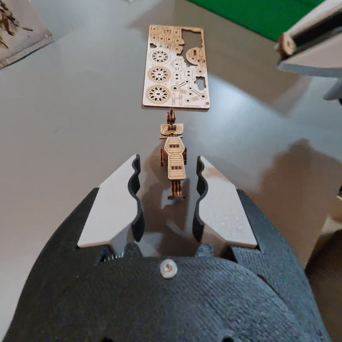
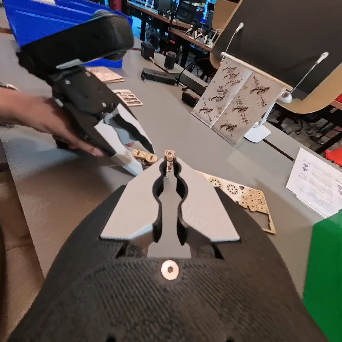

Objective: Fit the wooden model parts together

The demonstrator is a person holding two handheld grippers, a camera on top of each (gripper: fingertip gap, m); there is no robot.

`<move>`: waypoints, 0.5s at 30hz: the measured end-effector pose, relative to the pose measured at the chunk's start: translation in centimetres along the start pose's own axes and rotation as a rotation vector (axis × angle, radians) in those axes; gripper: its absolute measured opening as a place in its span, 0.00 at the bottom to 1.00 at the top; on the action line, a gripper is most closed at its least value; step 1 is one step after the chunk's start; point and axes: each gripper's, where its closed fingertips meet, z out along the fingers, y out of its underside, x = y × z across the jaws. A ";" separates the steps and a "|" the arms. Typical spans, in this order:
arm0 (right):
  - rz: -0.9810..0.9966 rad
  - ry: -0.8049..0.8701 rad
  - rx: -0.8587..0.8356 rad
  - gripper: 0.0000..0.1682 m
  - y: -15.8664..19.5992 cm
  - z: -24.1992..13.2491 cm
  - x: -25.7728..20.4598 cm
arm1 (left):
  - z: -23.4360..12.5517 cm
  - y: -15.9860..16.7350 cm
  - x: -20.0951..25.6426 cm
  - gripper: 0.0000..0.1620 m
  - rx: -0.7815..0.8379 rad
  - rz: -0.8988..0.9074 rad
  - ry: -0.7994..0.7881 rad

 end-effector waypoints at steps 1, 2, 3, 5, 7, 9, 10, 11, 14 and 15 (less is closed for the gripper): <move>-0.008 0.002 -0.013 0.03 0.3 -0.1 -0.1 | 0.3 0.1 -0.2 0.35 -0.019 -0.002 0.000; -0.013 0.004 -0.024 0.03 0.6 -0.2 -0.2 | 0.6 0.2 -0.3 0.28 -0.034 -0.006 0.007; -0.013 0.007 -0.032 0.03 0.8 -0.4 -0.2 | 0.7 0.2 -0.2 0.20 -0.042 -0.016 0.021; -0.006 0.013 -0.041 0.03 1.1 -0.7 -0.1 | 0.7 0.0 -0.3 0.17 -0.031 -0.060 0.048; 0.005 0.019 -0.042 0.03 1.2 -1.0 0.0 | 0.4 -0.7 0.3 0.17 0.008 -0.175 0.152; 0.015 0.019 -0.040 0.03 1.2 -1.1 0.1 | -0.5 -2.2 1.8 0.17 0.086 -0.370 0.357; 0.021 0.018 -0.041 0.03 1.2 -1.0 0.0 | -1.0 -3.0 2.3 0.17 0.122 -0.497 0.463; 0.027 0.015 -0.042 0.03 1.2 -0.9 0.0 | -1.7 -3.8 2.6 0.16 0.160 -0.623 0.571; 0.043 0.001 -0.050 0.03 1.2 -0.4 -0.5 | -2.5 -4.5 2.5 0.16 0.217 -0.875 0.749; 0.041 -0.004 -0.054 0.03 1.2 -0.2 -0.7 | -2.8 -4.6 2.6 0.16 0.231 -0.899 0.780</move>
